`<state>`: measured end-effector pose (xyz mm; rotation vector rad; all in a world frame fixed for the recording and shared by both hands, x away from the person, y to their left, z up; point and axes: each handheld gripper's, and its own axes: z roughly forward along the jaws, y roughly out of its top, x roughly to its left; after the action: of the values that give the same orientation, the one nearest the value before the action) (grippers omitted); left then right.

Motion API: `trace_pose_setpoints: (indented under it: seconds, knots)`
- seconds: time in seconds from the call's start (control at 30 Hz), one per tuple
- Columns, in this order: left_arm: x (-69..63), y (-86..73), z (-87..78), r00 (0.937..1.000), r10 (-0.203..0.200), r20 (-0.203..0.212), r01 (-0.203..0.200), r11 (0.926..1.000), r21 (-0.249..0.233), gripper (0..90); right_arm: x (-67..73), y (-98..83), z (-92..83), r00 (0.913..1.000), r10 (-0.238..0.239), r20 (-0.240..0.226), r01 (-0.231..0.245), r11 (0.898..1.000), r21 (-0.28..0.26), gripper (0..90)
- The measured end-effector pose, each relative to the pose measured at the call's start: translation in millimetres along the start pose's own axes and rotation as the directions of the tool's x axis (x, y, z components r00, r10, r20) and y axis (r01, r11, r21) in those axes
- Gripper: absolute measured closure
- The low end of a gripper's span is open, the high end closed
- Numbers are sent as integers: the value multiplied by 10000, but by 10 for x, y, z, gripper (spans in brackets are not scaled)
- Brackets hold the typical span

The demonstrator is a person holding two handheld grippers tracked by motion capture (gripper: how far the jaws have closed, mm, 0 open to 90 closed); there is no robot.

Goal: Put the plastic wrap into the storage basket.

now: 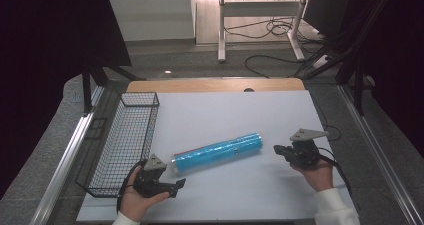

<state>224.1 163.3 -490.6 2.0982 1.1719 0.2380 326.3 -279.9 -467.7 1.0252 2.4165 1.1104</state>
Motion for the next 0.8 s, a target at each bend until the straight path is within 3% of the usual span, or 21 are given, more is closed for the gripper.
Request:
trace_pose_setpoints:
  seconds: [0.17,0.3,0.43,0.53,0.67,0.8]
  knots:
    - [4,1,-14,10000,-15,14,15,10000,-41,155,5,-231,-274,9986,133,513,-126,9998,-144,887]
    - [0,3,-19,10000,-8,19,8,10000,-66,155,45,-370,-416,9981,477,396,-464,9983,-341,887]
    - [-7,6,-23,10000,13,20,-13,10000,-74,155,238,-422,-446,9999,140,75,-139,9997,-185,884]
    - [-8,6,-31,10000,-6,19,6,9999,-118,155,314,-426,-480,9999,-21,151,23,10000,-86,884]
    - [-12,7,-35,10000,13,41,-12,9999,-126,155,271,-506,-501,9972,-48,746,30,9997,241,885]
    - [-15,10,-34,10000,29,48,-28,9999,-117,155,299,-568,-484,9994,221,260,-227,9995,228,882]
